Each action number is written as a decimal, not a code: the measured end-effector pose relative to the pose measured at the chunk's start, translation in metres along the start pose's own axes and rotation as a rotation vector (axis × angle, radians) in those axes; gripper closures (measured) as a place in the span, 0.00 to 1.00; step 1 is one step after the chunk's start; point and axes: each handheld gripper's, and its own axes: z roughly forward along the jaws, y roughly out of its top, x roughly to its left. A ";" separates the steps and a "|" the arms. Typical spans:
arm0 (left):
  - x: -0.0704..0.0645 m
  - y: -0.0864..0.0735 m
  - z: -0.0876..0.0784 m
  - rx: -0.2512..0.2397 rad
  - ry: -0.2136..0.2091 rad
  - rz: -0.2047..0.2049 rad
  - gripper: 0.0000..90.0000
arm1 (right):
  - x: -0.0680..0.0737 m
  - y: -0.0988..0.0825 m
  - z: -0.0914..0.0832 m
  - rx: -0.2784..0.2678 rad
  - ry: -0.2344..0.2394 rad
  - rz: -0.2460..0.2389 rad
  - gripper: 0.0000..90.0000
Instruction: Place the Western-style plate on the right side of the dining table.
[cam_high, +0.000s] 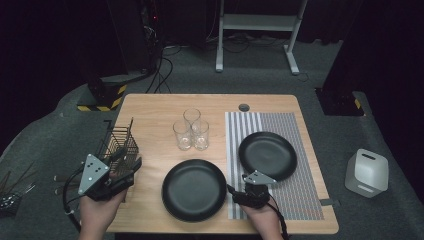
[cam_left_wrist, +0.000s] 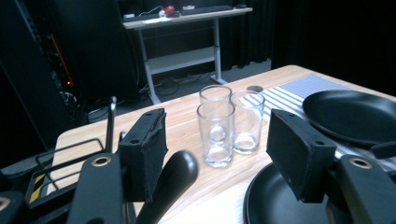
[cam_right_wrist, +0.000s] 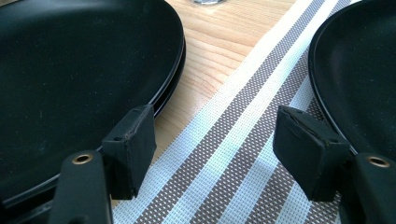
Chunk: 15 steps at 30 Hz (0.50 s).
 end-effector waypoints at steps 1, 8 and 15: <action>0.002 -0.002 0.000 0.007 0.003 -0.004 0.42 | 0.000 0.000 0.000 0.000 -0.001 -0.001 0.33; 0.010 -0.010 0.000 0.027 0.021 -0.018 0.44 | 0.000 0.000 0.000 0.002 -0.007 -0.001 0.34; 0.013 -0.015 0.000 0.042 0.033 -0.020 0.47 | 0.000 0.000 0.000 0.004 -0.011 -0.002 0.35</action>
